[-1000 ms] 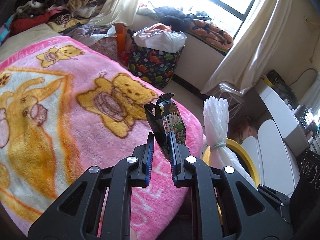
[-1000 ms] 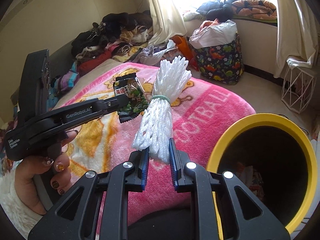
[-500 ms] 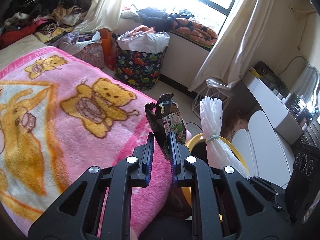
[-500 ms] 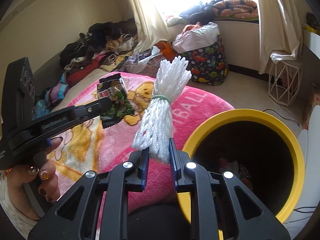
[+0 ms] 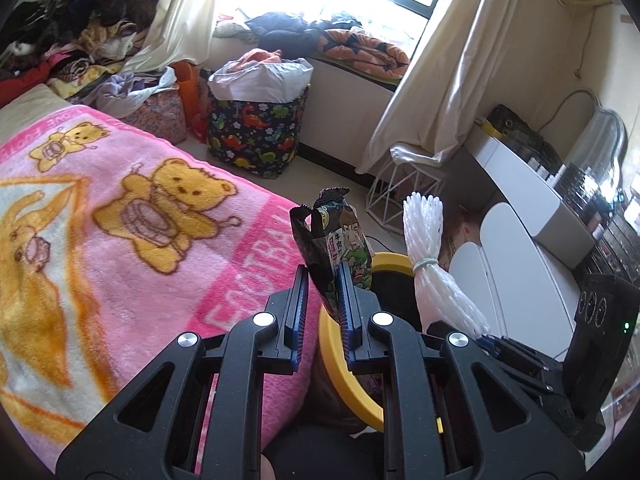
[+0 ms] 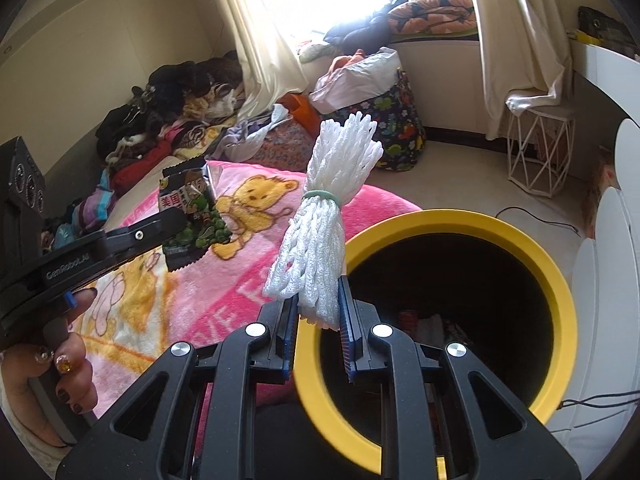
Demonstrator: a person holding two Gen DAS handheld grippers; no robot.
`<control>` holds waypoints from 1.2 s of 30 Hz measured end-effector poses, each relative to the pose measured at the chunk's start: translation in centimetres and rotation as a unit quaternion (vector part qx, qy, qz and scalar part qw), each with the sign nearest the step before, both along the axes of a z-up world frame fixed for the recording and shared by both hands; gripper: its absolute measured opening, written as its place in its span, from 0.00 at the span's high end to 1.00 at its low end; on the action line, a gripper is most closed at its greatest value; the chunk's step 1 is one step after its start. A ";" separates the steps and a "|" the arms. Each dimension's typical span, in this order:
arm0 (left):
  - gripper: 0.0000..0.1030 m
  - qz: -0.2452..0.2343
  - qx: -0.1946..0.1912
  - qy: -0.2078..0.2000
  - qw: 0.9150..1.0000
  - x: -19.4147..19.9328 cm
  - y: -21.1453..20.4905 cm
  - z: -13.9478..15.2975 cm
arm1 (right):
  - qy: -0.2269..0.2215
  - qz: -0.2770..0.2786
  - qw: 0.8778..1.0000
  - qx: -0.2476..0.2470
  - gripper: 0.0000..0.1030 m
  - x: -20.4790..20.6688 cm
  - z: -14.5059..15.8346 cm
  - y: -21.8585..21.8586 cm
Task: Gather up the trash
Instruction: 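Carry the green packet and white mesh bundle over the yellow bin and open both grippers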
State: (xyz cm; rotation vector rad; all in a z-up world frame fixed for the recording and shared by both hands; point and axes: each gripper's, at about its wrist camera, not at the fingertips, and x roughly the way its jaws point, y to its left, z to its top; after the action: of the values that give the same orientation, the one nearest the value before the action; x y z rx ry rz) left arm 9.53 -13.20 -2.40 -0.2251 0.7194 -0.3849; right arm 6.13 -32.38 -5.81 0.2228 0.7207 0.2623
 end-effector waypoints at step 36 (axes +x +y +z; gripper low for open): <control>0.90 -0.089 0.043 0.015 0.995 -1.0 -8.2 -2.1 | 0.043 -0.074 0.996 -0.002 0.82 -2.9 -3.1 -7.7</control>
State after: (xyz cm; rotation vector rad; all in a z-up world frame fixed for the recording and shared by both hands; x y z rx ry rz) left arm 8.56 -21.43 -4.46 -0.0851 0.7862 -0.5206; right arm 3.25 -40.04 -8.93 0.2835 0.7857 0.1105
